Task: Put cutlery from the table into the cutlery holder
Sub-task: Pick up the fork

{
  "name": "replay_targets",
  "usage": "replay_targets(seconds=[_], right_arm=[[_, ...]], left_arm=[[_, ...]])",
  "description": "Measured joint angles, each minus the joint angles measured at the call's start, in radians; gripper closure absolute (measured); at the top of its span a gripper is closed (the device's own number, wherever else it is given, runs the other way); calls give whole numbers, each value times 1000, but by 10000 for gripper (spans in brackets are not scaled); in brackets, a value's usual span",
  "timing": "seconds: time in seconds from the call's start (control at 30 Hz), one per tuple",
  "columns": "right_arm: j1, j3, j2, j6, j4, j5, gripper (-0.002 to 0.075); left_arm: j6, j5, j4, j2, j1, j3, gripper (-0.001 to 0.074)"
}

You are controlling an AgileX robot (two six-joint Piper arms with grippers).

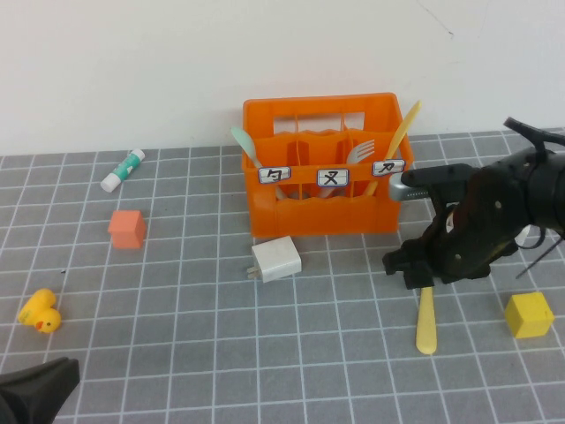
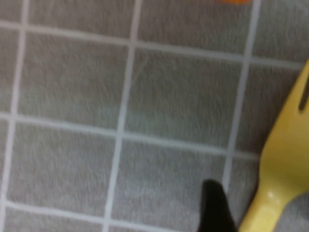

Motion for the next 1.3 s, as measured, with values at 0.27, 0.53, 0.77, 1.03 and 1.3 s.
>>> replay_targets(seconds=[0.27, 0.53, 0.77, 1.03, 1.3], right_arm=[[0, -75, 44, -208, 2, 113, 323], [0, -86, 48, -435, 22, 144, 384], [0, -94, 50, -518, 12, 200, 398], [0, -90, 50, -329, 18, 162, 402], [0, -85, 50, -256, 24, 136, 410]], left_arm=[[0, -5, 0, 0, 0, 0, 736], [5, -8, 0, 0, 0, 0, 736], [6, -12, 0, 0, 0, 0, 736], [7, -12, 0, 0, 0, 0, 736], [7, -12, 0, 0, 0, 0, 736]])
